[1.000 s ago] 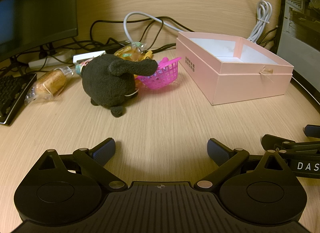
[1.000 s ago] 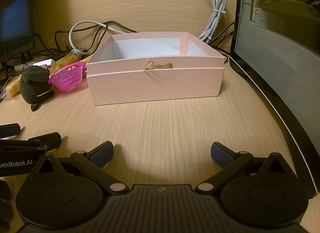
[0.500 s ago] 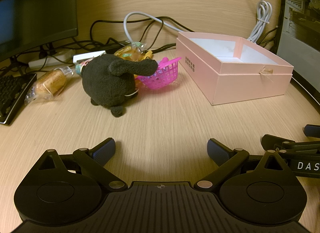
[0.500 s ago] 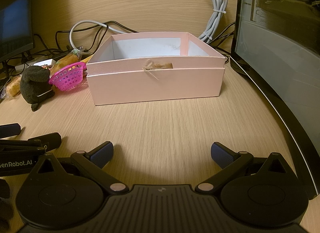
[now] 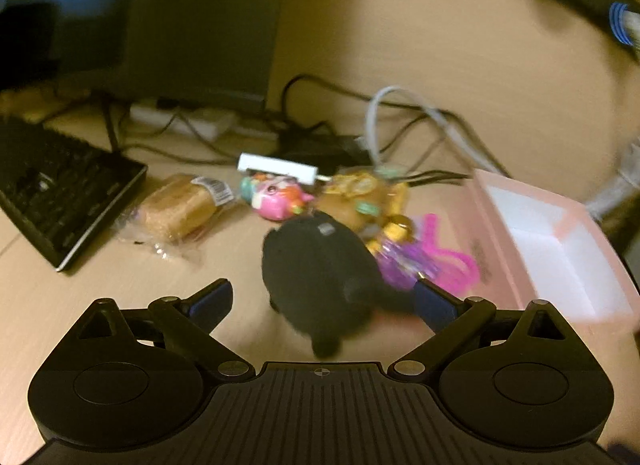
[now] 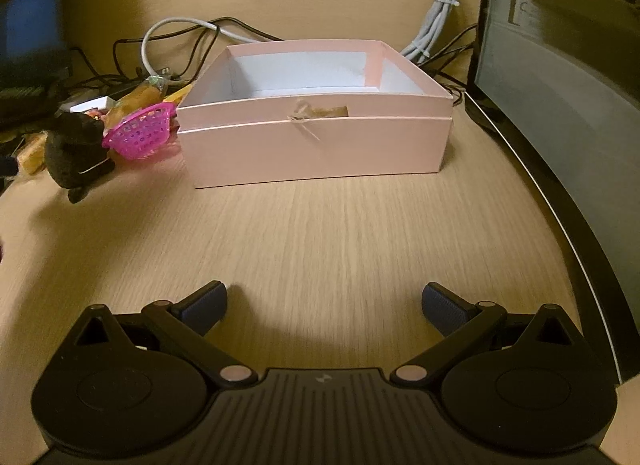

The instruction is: Organize objects

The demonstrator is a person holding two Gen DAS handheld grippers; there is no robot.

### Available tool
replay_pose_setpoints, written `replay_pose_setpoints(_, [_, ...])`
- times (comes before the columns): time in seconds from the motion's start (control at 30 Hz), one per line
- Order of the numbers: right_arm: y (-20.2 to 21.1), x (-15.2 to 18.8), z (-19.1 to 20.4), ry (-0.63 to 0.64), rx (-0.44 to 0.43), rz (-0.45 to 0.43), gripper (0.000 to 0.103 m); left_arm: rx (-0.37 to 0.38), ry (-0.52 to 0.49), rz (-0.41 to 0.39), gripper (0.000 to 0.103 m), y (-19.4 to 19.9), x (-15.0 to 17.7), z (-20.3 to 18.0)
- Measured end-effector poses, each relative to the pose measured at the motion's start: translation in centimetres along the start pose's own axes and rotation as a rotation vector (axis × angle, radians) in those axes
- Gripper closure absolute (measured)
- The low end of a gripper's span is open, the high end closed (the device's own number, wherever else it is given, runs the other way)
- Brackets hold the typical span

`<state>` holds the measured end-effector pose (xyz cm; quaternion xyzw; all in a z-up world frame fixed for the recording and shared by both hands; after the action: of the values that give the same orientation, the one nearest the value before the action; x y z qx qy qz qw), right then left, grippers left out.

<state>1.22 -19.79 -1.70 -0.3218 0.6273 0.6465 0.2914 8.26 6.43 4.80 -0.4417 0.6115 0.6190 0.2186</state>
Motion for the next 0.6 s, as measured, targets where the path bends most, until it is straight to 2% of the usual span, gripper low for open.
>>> replay_pose_setpoints(0.2, [-0.1, -0.5, 0.2, -0.009, 0.013, 0.049, 0.0, -0.009, -0.045, 0.056, 0.003, -4.3, -0.6, 0.4])
replay_pose_setpoints(0.23, [-0.2, -0.7, 0.2, -0.007, 0.01, 0.064, 0.0, 0.017, -0.037, 0.06, 0.01, -4.6, -0.6, 0.7])
replay_pose_setpoints(0.27, [-0.3, -0.9, 0.2, -0.003, 0.002, 0.08, 0.0, 0.044, -0.022, 0.059, 0.026, -4.7, -0.6, 1.0])
replay_pose_setpoints(0.37, [-0.6, -1.3, 0.6, 0.018, -0.03, 0.122, 0.0, 0.07, -0.011, 0.078, 0.027, -4.2, -0.9, 1.7])
replay_pose_setpoints(0.43, [-0.5, -1.7, 1.3, 0.011, -0.054, 0.144, 0.0, 0.129, -0.021, 0.088, 0.027, -3.2, -1.0, 2.6])
replay_pose_setpoints(0.5, [-0.2, -2.2, 2.6, 0.006, -0.066, 0.133, 0.0, 0.202, -0.009, 0.088, 0.027, -1.4, -0.9, 4.6])
replay_pose_setpoints(0.6, [0.0, -3.5, 6.1, 0.048, -0.09, 0.099, 0.0, 0.267, 0.015, 0.105, 0.028, 1.4, -0.4, 8.7])
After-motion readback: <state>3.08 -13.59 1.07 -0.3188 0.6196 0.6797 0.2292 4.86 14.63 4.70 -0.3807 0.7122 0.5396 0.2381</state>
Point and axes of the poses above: each gripper's, at about its wrist camera, not at the fingertips, and y roughly against the way its jaws point, z to its left, x to its underside, the point moved 1 cm from there along -y, roughly the way its jaws point, and after that the axes turned 7 degrees about -z, right-handed, at the moved point
